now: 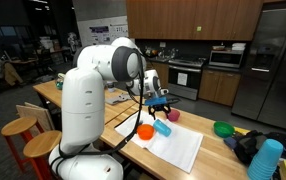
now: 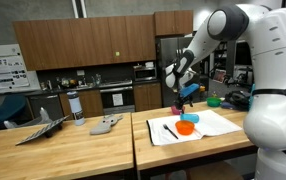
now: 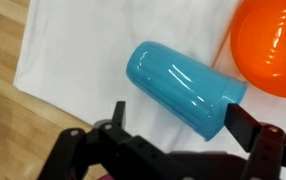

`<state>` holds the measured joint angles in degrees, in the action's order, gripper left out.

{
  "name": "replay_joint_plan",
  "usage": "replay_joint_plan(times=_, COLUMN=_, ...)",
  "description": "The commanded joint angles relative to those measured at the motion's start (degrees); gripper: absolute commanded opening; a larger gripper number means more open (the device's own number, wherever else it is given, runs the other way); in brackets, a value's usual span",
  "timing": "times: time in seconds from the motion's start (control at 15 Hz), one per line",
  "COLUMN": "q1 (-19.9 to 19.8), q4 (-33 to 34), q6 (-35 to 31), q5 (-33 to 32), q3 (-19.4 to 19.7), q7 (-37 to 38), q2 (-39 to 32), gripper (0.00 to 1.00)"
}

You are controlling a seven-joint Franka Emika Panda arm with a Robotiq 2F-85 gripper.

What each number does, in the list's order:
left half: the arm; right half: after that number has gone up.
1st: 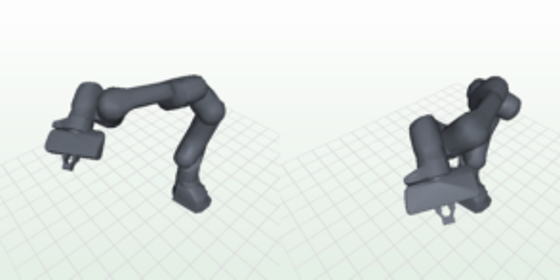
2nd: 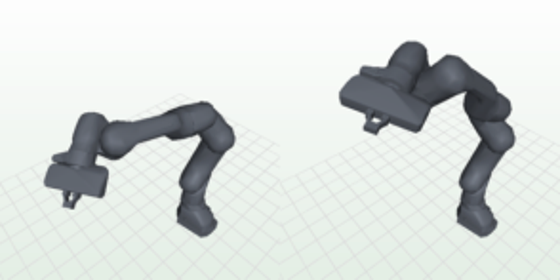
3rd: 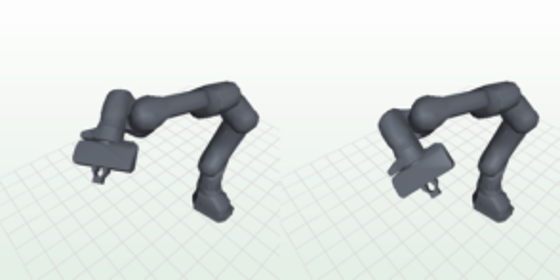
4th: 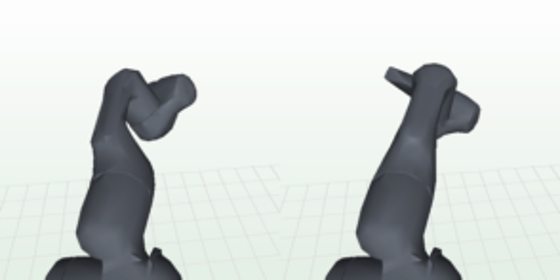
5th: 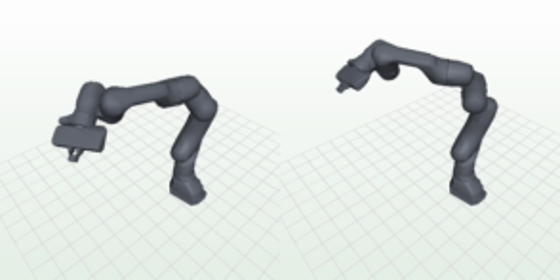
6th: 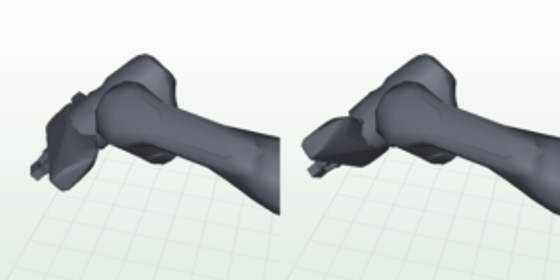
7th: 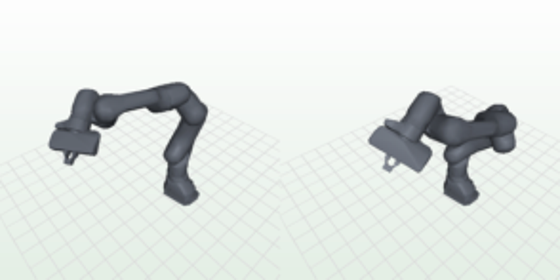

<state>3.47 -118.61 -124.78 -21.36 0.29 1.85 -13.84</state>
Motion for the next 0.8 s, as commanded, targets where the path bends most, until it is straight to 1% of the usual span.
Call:
replay_joint_plan(times=0.0, q1=1.0, q4=2.7, q6=1.4, q5=-0.2, q3=-0.6, q7=0.7, q2=-1.4, gripper=1.00)
replay_joint_plan(times=0.47, q1=1.1, q4=3.9, q6=1.6, q5=0.8, q3=-1.2, q7=-0.6, q2=-2.0, gripper=1.00)
replay_joint_plan(times=0.73, q1=1.3, q4=4.0, q6=2.5, q5=0.5, q3=-1.1, q7=-0.2, q2=-2.6, gripper=1.00)
